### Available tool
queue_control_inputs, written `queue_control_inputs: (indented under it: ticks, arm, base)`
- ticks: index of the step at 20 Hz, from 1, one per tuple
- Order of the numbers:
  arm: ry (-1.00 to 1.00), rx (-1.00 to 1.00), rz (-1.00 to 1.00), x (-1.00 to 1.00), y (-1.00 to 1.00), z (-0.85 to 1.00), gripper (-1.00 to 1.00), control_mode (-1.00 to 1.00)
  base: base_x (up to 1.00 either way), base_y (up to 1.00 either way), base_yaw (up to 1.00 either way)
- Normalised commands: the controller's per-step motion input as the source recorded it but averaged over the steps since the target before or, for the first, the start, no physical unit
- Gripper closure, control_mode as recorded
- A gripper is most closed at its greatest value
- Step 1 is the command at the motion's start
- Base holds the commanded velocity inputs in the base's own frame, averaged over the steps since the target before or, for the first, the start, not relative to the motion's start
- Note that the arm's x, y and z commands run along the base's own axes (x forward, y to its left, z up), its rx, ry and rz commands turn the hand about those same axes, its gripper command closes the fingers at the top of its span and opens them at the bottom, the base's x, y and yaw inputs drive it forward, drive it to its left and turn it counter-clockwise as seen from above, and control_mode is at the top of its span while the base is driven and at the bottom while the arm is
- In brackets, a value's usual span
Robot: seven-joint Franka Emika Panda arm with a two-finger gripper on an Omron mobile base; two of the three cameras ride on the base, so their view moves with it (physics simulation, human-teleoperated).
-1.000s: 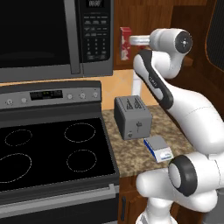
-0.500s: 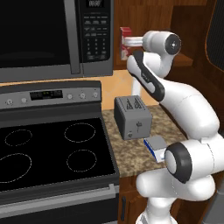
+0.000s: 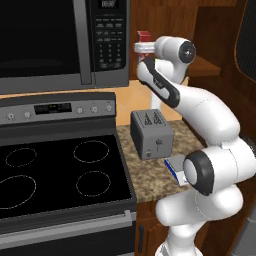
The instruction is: Pick the cereal and place it on the digital scale for weighing, and close the cabinet.
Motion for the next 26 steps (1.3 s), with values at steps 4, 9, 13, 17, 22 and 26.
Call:
queue_control_inputs:
  ticks: [4, 9, 13, 17, 22, 26]
  arm:
    - [0.0, 0.0, 0.05, 0.34, 0.06, -0.11, -1.0, -1.0]
    - [0.0, 0.0, 0.04, 0.24, 0.0, -0.1, -1.0, -1.0]
    - [0.0, 0.0, 0.03, 0.16, -0.07, -0.08, -1.0, -1.0]
    - [0.0, 0.03, 0.11, 0.01, -0.17, 0.0, -1.0, -1.0]
    - [0.0, 0.0, 0.08, 0.29, 0.06, 0.0, -1.0, -1.0]
    - [0.0, 0.0, 0.06, 0.3, -0.04, -0.03, -1.0, -1.0]
  base:
    - [0.0, 0.0, 0.0]
    - [0.0, 0.0, 0.0]
    - [0.0, 0.0, 0.0]
    - [0.0, 0.0, 0.0]
    - [0.0, 0.0, 0.0]
    - [0.0, 0.0, 0.0]
